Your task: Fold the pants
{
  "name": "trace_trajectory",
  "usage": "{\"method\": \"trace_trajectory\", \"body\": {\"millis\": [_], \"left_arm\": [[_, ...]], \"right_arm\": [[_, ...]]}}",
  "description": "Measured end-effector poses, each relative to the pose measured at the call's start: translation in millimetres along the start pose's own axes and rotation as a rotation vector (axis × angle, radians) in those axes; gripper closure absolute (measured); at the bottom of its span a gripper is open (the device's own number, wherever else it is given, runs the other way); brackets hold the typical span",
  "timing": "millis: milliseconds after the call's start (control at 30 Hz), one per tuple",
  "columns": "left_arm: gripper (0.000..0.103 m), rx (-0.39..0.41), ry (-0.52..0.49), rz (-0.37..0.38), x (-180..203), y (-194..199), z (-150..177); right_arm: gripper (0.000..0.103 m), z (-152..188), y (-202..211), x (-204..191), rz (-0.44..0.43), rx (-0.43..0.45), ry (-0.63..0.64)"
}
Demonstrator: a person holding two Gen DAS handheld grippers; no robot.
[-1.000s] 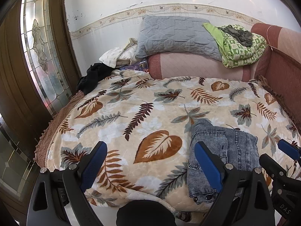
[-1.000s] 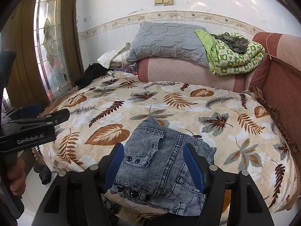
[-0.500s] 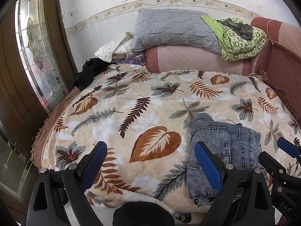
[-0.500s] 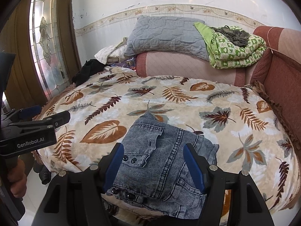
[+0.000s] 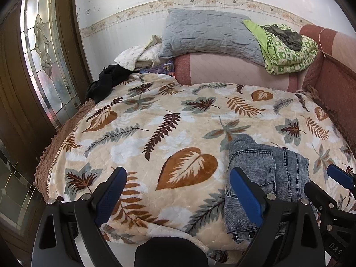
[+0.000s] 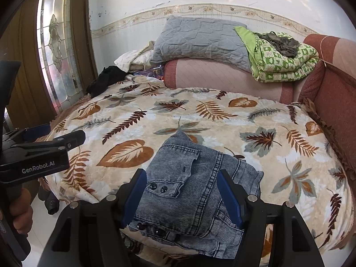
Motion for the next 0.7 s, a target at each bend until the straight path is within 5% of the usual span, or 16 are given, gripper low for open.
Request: {"method": "trace_trajectory", "body": {"millis": [700], "left_arm": [[0.009, 0.017, -0.013, 0.002, 10, 12, -6]], "right_arm": [[0.034, -9, 15, 0, -0.017, 0.046, -0.001]]}}
Point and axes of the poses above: each gripper's, at about its wrist camera, not at the fingertips, and y roughly against the way its jaws point, x to its right, z to its underside, the point moved 9 cm from there along -y, roughly the way its jaws point, and after that the axes turned 10 degrees about z, right-handed, at the moved point
